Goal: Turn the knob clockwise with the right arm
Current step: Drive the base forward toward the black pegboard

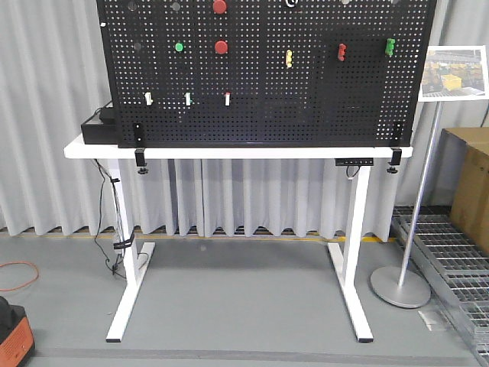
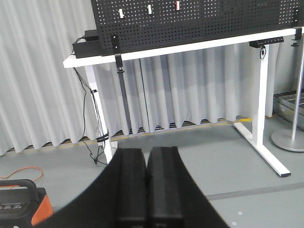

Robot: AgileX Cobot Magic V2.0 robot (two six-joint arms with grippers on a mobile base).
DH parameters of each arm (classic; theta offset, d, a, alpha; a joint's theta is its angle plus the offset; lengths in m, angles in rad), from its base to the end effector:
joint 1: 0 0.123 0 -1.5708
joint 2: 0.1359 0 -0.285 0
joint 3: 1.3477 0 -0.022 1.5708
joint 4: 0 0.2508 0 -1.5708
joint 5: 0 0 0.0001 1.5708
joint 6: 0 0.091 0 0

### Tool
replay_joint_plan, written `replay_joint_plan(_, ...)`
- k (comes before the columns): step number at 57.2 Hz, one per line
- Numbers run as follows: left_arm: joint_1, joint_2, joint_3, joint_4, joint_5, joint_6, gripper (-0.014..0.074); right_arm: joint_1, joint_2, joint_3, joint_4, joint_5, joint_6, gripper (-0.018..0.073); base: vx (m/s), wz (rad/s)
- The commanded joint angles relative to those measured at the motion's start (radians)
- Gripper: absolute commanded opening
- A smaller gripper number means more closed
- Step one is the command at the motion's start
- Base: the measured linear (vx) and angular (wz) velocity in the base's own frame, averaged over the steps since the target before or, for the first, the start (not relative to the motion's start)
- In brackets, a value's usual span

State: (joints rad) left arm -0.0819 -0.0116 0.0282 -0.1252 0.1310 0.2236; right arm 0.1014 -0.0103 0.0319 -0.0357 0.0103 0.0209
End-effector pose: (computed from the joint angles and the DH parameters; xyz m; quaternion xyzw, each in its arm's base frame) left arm 0.0563 -0.0061 0.1925 0.0715 0.7243 0.0001 0.6858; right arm 0.0566 0.0057 0.2020 -0.0398 0.6861 0.0313 0.7257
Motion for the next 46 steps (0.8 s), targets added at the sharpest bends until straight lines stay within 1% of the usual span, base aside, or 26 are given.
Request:
replay_joint_plan(1,-0.008,-0.016,0.033,-0.010,-0.082,-0.004,-0.0006,-0.005,-0.011,0.007,-0.010,-0.081,-0.010,-0.0007,0.00,-0.01)
replay_joint_plan(34,-0.008,-0.016,0.033,-0.010,-0.082,-0.004,-0.0006,-0.005,-0.011,0.007,-0.010,-0.080,-0.010,-0.0007,0.01,0.01)
replay_joint_plan(46,-0.008,-0.016,0.033,-0.010,-0.082,-0.004,-0.0006,-0.005,-0.011,0.007,-0.010,-0.080,-0.010,-0.0007,0.14,-0.03)
